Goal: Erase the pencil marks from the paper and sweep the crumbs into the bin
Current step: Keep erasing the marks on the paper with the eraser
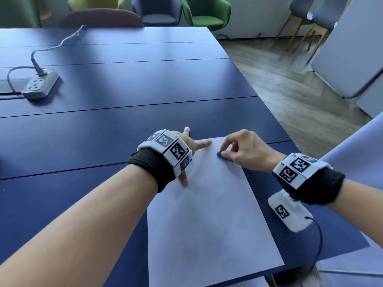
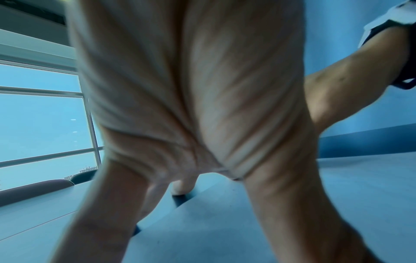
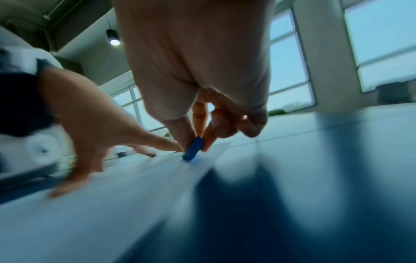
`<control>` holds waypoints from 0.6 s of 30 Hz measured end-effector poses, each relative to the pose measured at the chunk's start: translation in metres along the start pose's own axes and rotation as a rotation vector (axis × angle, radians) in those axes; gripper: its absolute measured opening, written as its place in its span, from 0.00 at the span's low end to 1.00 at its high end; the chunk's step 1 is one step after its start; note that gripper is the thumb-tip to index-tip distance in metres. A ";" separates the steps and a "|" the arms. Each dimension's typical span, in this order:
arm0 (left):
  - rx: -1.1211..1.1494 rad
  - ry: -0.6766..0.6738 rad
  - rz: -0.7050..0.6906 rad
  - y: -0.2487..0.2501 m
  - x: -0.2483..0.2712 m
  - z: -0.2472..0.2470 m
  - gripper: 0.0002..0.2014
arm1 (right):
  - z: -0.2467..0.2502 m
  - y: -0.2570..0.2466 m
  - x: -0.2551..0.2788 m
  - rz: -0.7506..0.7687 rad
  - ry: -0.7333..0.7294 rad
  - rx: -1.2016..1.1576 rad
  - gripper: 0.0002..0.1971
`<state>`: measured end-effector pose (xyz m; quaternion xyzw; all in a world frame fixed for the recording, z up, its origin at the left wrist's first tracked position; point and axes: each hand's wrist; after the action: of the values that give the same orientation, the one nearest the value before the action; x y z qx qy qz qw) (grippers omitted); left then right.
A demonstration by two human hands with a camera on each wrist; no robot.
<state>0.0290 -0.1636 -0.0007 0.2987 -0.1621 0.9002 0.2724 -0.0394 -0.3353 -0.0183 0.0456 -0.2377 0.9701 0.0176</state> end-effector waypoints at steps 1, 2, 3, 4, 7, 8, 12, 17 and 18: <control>0.003 -0.001 0.002 0.000 0.000 0.001 0.70 | 0.003 0.003 -0.004 -0.028 0.037 -0.002 0.04; 0.004 -0.006 0.005 0.000 0.001 0.001 0.69 | 0.003 0.003 -0.004 -0.039 0.047 -0.008 0.04; 0.005 -0.008 0.006 0.000 0.001 0.001 0.69 | 0.000 0.000 -0.002 -0.027 0.028 -0.012 0.03; 0.005 -0.008 0.006 0.000 0.002 0.001 0.69 | -0.005 -0.004 0.003 0.006 -0.011 -0.007 0.02; -0.003 -0.002 0.002 0.000 0.002 0.001 0.69 | -0.008 -0.007 0.007 0.045 -0.069 0.014 0.02; 0.000 -0.003 0.002 0.000 0.002 0.001 0.69 | -0.004 -0.002 0.003 0.017 -0.030 0.019 0.03; 0.008 -0.006 0.007 0.000 0.003 0.001 0.68 | -0.001 0.001 0.002 -0.024 0.004 -0.006 0.04; 0.003 -0.002 0.005 0.000 0.002 0.002 0.69 | 0.001 0.001 0.000 -0.021 0.005 0.005 0.04; 0.005 -0.005 0.006 0.001 0.002 0.002 0.70 | 0.004 0.003 -0.002 -0.042 0.038 0.008 0.05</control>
<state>0.0279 -0.1639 0.0018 0.3010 -0.1612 0.9007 0.2685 -0.0369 -0.3393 -0.0166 0.0323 -0.2325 0.9711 0.0420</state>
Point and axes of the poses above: each hand's wrist, its own x-axis away from the middle knuckle, its own z-axis out of the back of the hand, y = z × x, and after that the axes turned 6 degrees about x, right-handed
